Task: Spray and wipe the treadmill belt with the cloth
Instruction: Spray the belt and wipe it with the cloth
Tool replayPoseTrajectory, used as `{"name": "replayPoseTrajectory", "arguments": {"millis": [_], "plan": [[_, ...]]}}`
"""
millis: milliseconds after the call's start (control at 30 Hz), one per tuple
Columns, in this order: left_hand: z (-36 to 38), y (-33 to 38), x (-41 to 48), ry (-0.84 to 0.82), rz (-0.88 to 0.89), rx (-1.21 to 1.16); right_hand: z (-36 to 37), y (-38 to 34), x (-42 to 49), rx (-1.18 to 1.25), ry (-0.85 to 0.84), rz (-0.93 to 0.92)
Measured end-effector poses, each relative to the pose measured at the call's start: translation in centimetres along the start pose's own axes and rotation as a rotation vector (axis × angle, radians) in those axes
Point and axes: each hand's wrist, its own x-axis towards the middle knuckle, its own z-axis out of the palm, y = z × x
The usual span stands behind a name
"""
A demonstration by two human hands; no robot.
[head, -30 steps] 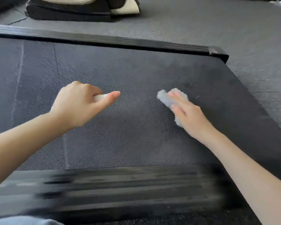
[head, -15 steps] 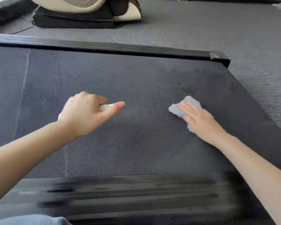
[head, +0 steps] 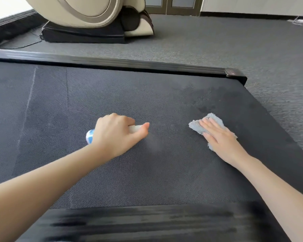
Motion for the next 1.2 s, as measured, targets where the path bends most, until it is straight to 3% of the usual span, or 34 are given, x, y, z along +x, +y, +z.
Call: {"name": "replayPoseTrajectory", "arguments": {"millis": [200,400,567,833,1200], "plan": [[0.6,-0.9,4.2,-0.007,-0.132,-0.010,0.1,0.5,-0.2,0.029,-0.016,-0.021],[2.0,-1.8,7.6,0.132,-0.181,0.035,0.4,0.8,-0.1,0.003,0.011,-0.058],[2.7,-2.6,11.1,0.070,-0.269,0.017,0.4,0.9,-0.2,-0.005,0.010,-0.083],[4.0,-2.2,17.4,0.241,-0.253,0.003,1.1,1.5,-0.2,0.026,0.132,-0.142],[5.2,-2.4,22.8,0.242,-0.285,0.037,2.1,2.5,0.4,-0.021,0.243,-0.202]]}}
